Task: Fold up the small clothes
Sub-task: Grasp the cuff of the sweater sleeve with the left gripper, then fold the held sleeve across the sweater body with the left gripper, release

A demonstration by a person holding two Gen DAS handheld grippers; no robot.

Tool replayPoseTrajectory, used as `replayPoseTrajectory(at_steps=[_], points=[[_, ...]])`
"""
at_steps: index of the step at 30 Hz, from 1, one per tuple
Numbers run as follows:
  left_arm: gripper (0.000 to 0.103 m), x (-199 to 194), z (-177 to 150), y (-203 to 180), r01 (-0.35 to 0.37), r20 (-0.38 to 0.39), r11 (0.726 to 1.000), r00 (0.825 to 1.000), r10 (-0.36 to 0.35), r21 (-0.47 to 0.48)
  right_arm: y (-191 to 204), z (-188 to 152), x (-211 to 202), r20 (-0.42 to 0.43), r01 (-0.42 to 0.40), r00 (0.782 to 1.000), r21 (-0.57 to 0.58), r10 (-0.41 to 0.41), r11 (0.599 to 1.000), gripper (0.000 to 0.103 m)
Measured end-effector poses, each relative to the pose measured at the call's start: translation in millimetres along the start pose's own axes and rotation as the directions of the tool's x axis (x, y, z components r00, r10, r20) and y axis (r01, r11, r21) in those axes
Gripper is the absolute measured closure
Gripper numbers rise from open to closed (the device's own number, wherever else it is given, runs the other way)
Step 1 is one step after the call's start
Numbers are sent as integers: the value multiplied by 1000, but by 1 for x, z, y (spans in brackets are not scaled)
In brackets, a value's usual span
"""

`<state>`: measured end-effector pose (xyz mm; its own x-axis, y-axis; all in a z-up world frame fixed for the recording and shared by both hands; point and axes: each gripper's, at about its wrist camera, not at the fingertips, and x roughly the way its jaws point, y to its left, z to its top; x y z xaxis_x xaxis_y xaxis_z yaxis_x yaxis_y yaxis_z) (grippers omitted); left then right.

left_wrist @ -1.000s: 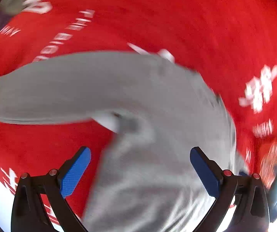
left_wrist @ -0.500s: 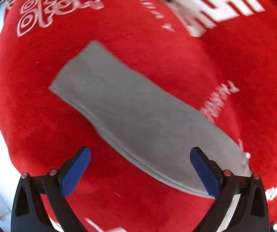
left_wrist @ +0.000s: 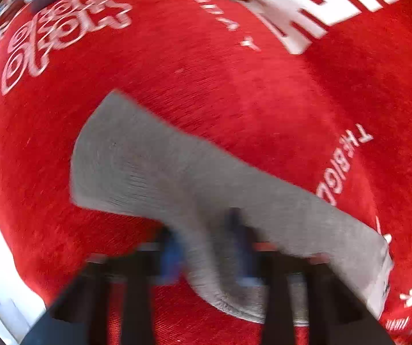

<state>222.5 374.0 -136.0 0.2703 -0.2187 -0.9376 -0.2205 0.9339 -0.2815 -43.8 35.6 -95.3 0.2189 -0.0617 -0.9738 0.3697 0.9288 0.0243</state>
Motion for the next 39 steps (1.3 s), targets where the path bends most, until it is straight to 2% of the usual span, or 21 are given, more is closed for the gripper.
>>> replayPoseTrajectory(at_steps=[3,6,9,14,17,20,21,23,26,27,29,30,31,33,34,36,38,39], points=[[91,-12,2,-17,6,31,997,999,-9,78,0,-1,-5,12,-14,1000,19,14,1000,0],[92,-37,-3,-44,84,60,985,994,-94,154,-8,-5,-10,26,-26,999,45,25,999,0],[92,-64,-14,-89,143,85,954,982,-170,264,-18,-9,-15,38,-40,999,71,37,997,0],[92,-93,-52,-195,260,58,862,947,-315,436,-52,-17,-28,58,-45,998,108,39,993,0],[92,-98,-92,-266,332,4,778,919,-395,534,-88,-24,-39,86,-45,996,167,31,985,0],[92,-86,-147,-342,397,-103,685,898,-429,611,-126,-33,-49,110,-42,994,229,17,972,0],[92,-84,-161,-357,399,-117,667,897,-426,629,-143,-39,-51,116,-37,993,256,7,966,0],[92,-71,-202,-394,385,-152,611,905,-398,691,-168,-48,-53,119,-32,993,295,-3,955,0],[92,-32,-264,-433,356,-210,546,927,-311,758,-209,-68,-50,112,-20,993,365,-23,931,0],[92,-28,-276,-438,347,-215,537,932,-293,769,-222,-74,-48,109,-18,994,389,-27,921,0],[92,-6,-305,-447,293,-203,508,953,-226,810,-246,-87,-41,97,-14,995,438,-31,899,0],[92,5,-319,-450,239,-169,496,969,-182,835,-257,-92,-37,90,-17,996,459,-28,888,0],[91,10,-326,-451,206,-152,486,977,-149,850,-268,-98,-32,84,-19,996,481,-24,876,0],[91,18,-338,-450,166,-143,472,986,-85,866,-283,-106,-26,77,-28,997,511,-13,859,0],[91,18,-339,-447,168,-151,475,986,-75,864,-287,-107,-24,77,-33,997,520,-9,854,0],[72,12,-337,-443,157,-143,480,988,-67,863,-293,-106,-22,87,-49,996,532,3,845,0],[20,-7,-328,-434,128,-97,491,991,-89,861,-299,-103,-23,102,-63,995,531,9,845,0],[11,-16,-321,-427,114,-73,496,992,-101,861,-297,-98,-24,113,-74,993,526,17,847,0]])
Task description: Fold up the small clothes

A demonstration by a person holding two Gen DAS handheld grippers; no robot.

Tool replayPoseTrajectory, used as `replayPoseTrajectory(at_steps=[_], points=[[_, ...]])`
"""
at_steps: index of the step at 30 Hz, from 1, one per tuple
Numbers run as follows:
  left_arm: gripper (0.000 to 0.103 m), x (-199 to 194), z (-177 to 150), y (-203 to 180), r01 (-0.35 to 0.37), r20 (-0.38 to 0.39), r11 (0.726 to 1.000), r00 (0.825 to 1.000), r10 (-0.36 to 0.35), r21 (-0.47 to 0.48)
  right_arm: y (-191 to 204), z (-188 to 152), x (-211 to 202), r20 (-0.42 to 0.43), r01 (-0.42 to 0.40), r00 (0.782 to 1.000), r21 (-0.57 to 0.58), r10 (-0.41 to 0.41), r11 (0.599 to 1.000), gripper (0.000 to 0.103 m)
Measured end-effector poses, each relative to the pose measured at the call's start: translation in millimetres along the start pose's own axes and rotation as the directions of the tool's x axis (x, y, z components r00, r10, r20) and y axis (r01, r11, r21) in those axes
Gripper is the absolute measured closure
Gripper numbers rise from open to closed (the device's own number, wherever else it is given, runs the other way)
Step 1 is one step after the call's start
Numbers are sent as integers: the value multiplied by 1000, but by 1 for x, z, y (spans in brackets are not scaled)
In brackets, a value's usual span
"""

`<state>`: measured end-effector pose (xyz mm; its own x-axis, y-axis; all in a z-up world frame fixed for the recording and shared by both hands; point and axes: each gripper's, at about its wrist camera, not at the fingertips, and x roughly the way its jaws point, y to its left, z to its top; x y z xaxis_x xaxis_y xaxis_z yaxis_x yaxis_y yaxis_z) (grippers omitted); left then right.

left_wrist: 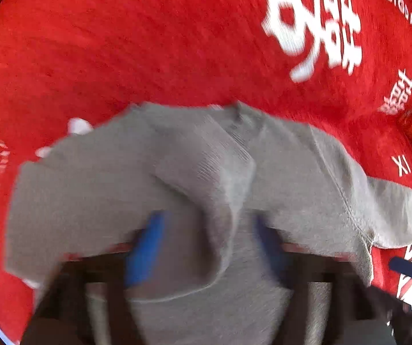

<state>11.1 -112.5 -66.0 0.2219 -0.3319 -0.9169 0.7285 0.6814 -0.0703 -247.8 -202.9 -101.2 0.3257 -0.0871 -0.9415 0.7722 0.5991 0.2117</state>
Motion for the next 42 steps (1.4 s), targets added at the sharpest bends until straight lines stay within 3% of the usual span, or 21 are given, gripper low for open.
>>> replayPoseTrajectory(at_steps=[2,5,8,11,14,16,17,18,20,23,25,26,27,29,30,31,32,35,37,39,42], points=[[7,-21,0,14,-41,44,999,998,40,3,16,7,0,13,-34,999,-24,34,999,0],[7,-39,-4,46,-132,42,991,990,132,5,47,20,6,22,-70,997,-100,73,992,0],[7,-50,-16,98,-256,11,965,966,257,-58,98,32,19,35,-45,998,-231,54,972,0],[7,-52,-34,138,-350,-29,932,937,348,-96,156,34,40,90,65,995,-397,-31,916,0],[7,-44,-51,162,-401,-88,911,915,393,-96,192,32,68,131,200,979,-483,-156,852,5],[7,-39,-68,168,-417,-119,906,905,408,-70,198,36,82,161,288,958,-491,-239,822,30],[7,-36,-74,170,-420,-130,906,903,410,-62,194,41,84,159,292,956,-476,-245,830,62],[7,-32,-79,170,-420,-144,906,901,409,-55,182,50,80,137,237,971,-426,-196,873,88],[7,-24,-82,172,-423,-157,904,898,410,-59,157,61,64,150,125,985,-307,-81,944,89],[7,-13,-70,175,-430,-146,897,898,414,-104,107,67,46,163,-25,985,-144,48,989,87],[7,-6,-63,178,-439,-147,890,895,421,-126,68,67,56,103,-108,989,24,105,994,67],[7,-4,-62,178,-446,-149,885,892,427,-131,52,63,61,68,-130,990,98,124,987,49],[7,-3,-61,178,-448,-150,883,891,428,-139,34,61,65,68,-185,982,180,175,966,49],[7,-2,-59,182,-449,-153,881,891,428,-149,24,62,63,96,-245,969,228,228,942,49],[7,-2,-58,182,-453,-155,879,889,432,-149,23,63,64,85,-250,968,240,236,938,57],[7,-2,-58,183,-455,-157,878,887,434,-150,24,66,63,80,-249,968,247,237,936,73],[7,-2,-57,186,-459,-159,876,886,437,-150,23,69,61,78,-256,966,242,245,936,96],[7,-1,-56,189,-475,-161,868,877,453,-146,30,83,37,136,-275,957,156,255,949,96],[7,-1,-56,191,-489,-158,861,869,468,-142,32,90,12,197,-237,956,70,220,969,96],[1,0,-57,193,-495,-159,857,866,474,-145,26,96,4,231,-139,964,-2,136,990,96],[0,-1,-59,195,-494,-156,856,867,473,-153,2,99,22,181,-100,979,14,96,995,96]])
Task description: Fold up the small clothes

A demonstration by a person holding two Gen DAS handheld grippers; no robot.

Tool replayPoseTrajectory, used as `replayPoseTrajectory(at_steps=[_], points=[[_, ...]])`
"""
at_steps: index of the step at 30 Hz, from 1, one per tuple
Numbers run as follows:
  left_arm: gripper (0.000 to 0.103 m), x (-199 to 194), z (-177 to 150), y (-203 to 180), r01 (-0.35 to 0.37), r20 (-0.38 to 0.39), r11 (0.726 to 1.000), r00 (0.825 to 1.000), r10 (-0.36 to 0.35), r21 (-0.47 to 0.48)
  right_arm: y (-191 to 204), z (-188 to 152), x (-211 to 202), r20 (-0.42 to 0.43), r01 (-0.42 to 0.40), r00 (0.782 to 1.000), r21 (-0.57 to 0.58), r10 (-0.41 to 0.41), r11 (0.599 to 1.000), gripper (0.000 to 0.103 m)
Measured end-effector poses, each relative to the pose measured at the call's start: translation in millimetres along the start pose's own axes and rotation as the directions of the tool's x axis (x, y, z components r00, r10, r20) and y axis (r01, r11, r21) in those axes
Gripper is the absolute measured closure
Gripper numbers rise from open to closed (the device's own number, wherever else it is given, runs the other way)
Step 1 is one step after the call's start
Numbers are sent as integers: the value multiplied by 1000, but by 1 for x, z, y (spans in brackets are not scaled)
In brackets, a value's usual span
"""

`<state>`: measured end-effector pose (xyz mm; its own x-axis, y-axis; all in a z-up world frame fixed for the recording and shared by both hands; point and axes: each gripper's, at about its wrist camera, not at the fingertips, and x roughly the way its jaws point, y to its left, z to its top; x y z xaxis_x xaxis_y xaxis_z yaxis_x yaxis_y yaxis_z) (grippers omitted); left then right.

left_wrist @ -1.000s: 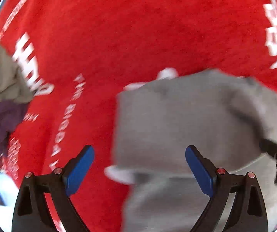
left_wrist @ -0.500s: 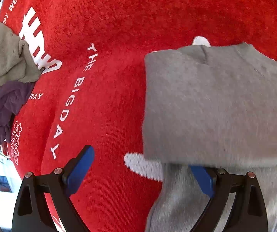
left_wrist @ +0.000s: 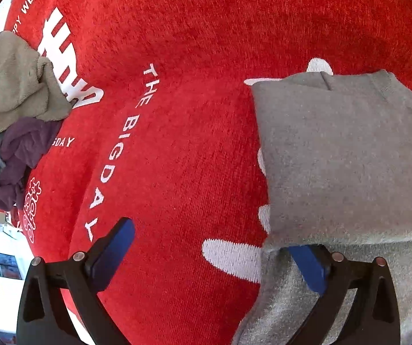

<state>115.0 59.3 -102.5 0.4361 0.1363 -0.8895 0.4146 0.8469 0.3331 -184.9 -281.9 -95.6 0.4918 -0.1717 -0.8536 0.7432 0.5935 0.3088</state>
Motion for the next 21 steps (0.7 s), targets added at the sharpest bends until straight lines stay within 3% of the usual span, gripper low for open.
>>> replayPoseTrajectory(at_steps=[4,7,9,11,14,18,21], points=[[0,-4,-3,5,16,-14,1000,1000,-16,18,-29,-21,29,-100,6,995,35,-3,999,96],[0,-16,-11,17,30,-29,999,999,-29,44,-28,-27,21,-72,18,997,10,-17,1000,92],[0,-24,-18,29,26,-37,998,999,-24,57,-27,-27,12,-81,75,994,-14,-76,997,77],[0,-35,-20,43,54,-41,998,998,-53,38,-23,-28,-2,-55,142,988,-36,-144,989,73],[0,-43,-8,48,108,-9,994,994,-108,0,-26,-35,-25,-32,97,995,-21,-97,995,73],[0,-25,16,15,194,-3,981,981,-194,8,-19,-48,-22,-75,49,996,-14,-50,999,73],[0,-5,17,-5,134,-18,989,991,-133,57,1,-63,-9,-118,17,993,-32,-21,999,73]])
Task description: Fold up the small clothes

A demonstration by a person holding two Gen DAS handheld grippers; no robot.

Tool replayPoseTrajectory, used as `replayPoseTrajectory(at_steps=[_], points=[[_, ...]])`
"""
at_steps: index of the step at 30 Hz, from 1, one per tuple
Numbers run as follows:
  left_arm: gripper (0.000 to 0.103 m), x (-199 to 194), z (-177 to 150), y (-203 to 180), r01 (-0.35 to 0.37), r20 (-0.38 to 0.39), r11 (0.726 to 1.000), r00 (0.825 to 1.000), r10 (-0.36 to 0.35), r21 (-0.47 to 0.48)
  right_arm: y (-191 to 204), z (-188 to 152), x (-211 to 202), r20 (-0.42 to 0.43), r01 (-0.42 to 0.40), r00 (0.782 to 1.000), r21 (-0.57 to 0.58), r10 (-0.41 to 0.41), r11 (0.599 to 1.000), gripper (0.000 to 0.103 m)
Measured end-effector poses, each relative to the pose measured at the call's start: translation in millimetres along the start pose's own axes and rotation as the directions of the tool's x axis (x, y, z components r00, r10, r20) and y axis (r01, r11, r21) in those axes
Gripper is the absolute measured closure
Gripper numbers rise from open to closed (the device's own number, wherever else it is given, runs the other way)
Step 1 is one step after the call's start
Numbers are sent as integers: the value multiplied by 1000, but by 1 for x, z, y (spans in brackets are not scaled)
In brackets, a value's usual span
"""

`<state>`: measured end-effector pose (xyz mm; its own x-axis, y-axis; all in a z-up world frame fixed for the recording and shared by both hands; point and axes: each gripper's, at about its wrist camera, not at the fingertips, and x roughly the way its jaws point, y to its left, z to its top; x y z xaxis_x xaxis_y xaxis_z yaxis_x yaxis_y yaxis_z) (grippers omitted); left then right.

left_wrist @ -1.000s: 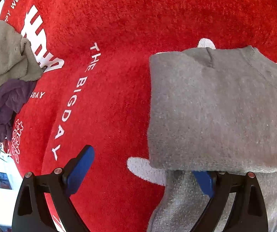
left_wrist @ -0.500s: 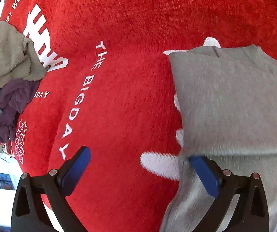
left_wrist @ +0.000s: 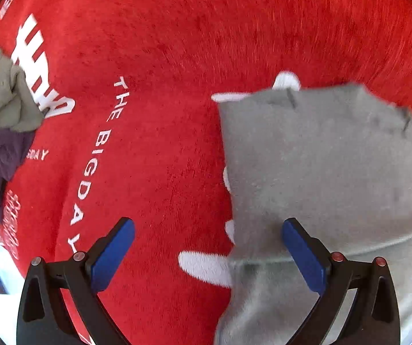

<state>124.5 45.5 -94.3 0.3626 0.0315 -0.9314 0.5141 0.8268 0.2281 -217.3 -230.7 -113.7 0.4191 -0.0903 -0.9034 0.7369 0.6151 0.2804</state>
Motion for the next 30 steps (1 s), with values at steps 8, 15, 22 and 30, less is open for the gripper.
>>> replayPoseTrajectory(at_steps=[8,15,22,30], points=[[0,-12,-10,15,-45,-2,996,999,45,73,-35,-33,-23,-55,-87,994,111,94,990,73],[0,-66,-17,-68,109,-1,973,994,-111,204,-150,-68,-71,57,-124,992,449,110,885,46],[0,-108,-28,-218,295,-41,898,953,-299,327,-264,-108,-124,182,-112,983,675,-18,729,46],[0,-120,-24,-344,290,0,867,948,-317,405,-342,-122,-139,352,-247,935,742,-48,623,46]])
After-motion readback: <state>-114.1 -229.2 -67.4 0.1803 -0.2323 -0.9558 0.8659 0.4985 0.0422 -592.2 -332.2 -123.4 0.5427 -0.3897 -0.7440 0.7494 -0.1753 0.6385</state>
